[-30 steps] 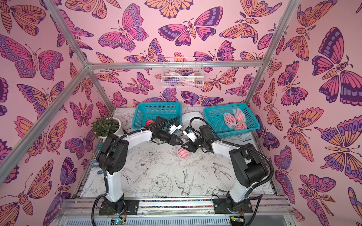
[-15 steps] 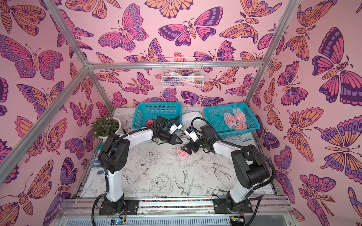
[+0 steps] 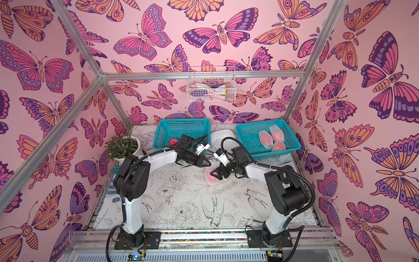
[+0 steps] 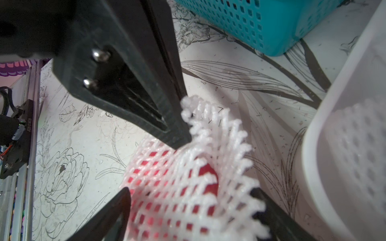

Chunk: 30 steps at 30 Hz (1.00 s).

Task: Remove foam nets from apples
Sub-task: Remove the foam net from the apple.

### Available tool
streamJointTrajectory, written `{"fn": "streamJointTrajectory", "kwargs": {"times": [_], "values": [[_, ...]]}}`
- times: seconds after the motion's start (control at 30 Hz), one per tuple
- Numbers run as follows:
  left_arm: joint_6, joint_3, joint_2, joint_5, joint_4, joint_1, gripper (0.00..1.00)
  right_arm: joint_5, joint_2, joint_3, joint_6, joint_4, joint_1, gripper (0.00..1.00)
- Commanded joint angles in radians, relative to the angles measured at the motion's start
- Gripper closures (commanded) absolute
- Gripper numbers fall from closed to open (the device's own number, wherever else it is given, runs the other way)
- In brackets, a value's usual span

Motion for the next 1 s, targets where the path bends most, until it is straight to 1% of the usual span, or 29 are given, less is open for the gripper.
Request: {"fn": "streamJointTrajectory", "kwargs": {"times": [0.0, 0.07, 0.13, 0.37, 0.47, 0.7, 0.97], "values": [[-0.021, -0.021, -0.042, 0.001, 0.028, 0.002, 1.00, 0.029, 0.007, 0.016, 0.007, 0.003, 0.001, 0.15], [-0.023, -0.024, -0.045, 0.000, 0.029, 0.002, 1.00, 0.021, 0.010, 0.015, 0.010, 0.015, 0.002, 0.20], [-0.024, -0.026, -0.045, 0.001, 0.029, 0.002, 1.00, -0.017, 0.017, 0.023, 0.010, 0.007, 0.002, 0.29], [-0.039, -0.027, -0.066, -0.013, 0.045, 0.002, 1.00, -0.054, 0.012, 0.031, 0.021, -0.003, 0.004, 0.55], [-0.047, -0.030, -0.077, -0.013, 0.051, 0.002, 1.00, -0.061, -0.001, 0.030, 0.022, -0.012, 0.005, 0.62], [-0.052, -0.038, -0.093, -0.021, 0.057, 0.002, 1.00, -0.048, -0.022, 0.037, 0.030, -0.031, 0.012, 0.83], [-0.052, -0.047, -0.108, -0.042, 0.058, 0.002, 1.00, 0.010, -0.034, 0.068, 0.043, -0.063, 0.014, 0.97]]}}
